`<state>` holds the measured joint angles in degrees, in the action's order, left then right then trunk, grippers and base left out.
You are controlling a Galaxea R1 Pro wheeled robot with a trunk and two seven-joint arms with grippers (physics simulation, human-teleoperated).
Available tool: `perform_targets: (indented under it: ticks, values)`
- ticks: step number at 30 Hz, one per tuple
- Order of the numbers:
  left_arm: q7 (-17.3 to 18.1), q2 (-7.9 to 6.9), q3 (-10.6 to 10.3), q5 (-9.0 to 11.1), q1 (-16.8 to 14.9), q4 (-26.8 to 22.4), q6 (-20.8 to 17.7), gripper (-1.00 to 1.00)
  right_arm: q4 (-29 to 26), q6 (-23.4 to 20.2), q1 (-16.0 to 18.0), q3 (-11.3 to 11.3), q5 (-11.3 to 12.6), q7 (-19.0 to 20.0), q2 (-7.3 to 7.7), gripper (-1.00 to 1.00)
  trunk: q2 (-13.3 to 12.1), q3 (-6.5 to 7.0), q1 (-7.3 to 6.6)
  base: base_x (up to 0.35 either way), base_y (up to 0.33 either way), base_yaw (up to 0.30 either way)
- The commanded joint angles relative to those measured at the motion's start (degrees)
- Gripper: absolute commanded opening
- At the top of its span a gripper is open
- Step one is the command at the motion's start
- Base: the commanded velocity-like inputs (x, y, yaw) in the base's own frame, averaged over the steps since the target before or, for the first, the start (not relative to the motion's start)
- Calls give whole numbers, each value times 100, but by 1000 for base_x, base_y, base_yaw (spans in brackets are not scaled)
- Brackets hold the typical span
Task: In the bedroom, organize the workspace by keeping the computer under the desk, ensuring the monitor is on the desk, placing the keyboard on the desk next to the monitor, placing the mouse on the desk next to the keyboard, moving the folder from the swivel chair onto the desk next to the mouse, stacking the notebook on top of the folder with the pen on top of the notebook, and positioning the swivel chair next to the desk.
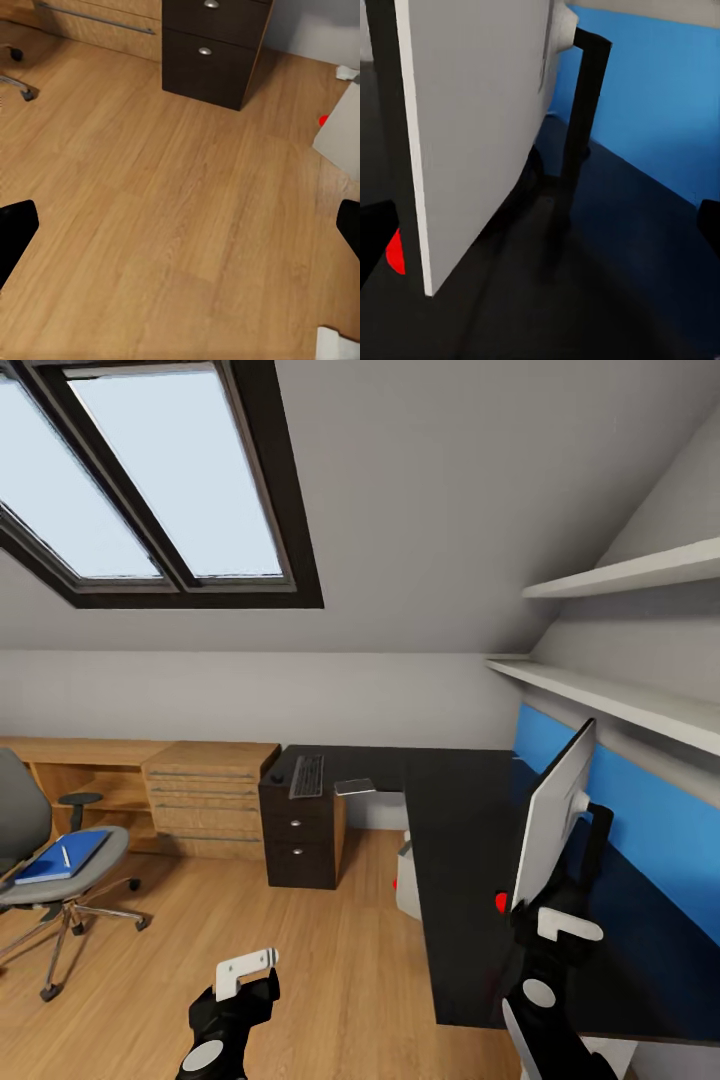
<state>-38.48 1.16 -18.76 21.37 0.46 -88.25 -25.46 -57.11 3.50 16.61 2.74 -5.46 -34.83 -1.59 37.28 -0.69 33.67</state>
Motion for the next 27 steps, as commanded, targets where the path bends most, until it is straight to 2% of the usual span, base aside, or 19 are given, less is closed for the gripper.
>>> perform_targets:
  ticks: [1, 6, 12, 18, 27]
  values:
    - [-38, -2, -5, 43, -2, -8, -11, 100, 1, 3, 6, 16, -47, -6, -8, 100, 8, -7, 2, -5, 249, 0]
    - [-37, -2, -5, 46, -2, -8, -14, 100, -10, 9, 5, 9, -44, -13, -23, 100, 8, -7, 2, -2, 231, 0]
    - [-37, -2, -5, 50, -2, -8, -20, 100, -83, 51, 2, -29, -51, -8, -36, 100, 8, -7, 2, 3, 45, 0]
    - [-33, 4, -6, 50, -2, -8, -13, 100, -125, 66, 5, 6, -56, -18, -26, 100, 8, -7, 2, 212, 3, 0]
    - [-51, 7, -12, 46, -2, -8, -5, 100, -134, 449, 3, 16, -68, -25, -1, 100, 8, -7, 2, 158, 0, 0]
